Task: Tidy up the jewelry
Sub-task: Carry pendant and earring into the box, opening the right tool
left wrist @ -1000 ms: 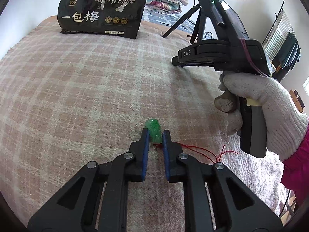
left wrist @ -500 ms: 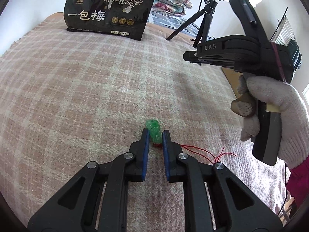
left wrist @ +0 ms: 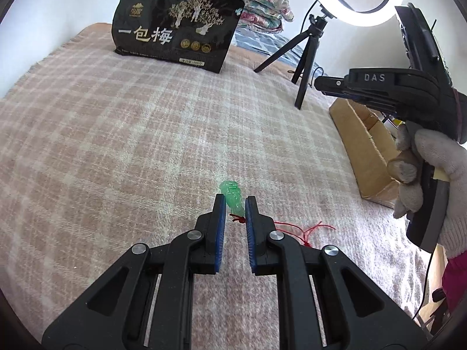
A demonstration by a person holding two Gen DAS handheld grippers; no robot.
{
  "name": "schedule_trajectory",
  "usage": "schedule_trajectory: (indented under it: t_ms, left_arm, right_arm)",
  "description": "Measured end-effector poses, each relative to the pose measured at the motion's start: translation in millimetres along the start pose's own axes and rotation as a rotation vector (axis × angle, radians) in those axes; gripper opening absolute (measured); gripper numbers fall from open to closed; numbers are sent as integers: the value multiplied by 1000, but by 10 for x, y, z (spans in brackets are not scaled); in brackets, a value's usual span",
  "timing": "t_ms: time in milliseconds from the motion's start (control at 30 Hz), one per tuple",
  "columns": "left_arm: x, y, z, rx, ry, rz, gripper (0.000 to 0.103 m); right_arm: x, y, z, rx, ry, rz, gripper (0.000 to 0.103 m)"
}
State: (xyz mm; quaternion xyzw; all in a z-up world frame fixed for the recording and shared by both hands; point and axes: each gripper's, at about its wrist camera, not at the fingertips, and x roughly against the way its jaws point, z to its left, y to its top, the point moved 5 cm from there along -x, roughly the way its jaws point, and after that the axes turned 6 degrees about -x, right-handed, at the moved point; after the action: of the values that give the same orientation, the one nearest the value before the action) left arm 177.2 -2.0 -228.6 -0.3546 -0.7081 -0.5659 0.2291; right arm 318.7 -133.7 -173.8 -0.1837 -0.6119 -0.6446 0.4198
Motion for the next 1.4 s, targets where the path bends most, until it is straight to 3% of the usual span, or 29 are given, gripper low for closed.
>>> schedule_trajectory:
  t_ms: [333,767,1033,1400]
  left_arm:
    - [329,128,-243,-64,-18,-49,12]
    - [657,397,-597,-133,-65,-114,12]
    - [721,603,-975,-184,-126,-137,12]
    - [762,996,-1610,-262,-221,-196,12]
  right_arm:
    - [653,-105,-214,-26,-14,-51,6]
    - [1403,-355,-867,-88,-100,-100,6]
    - [1656,-498,-1303,-178,-127,-121,6]
    - [1800,-523,-1617,-219,-140,-141,6]
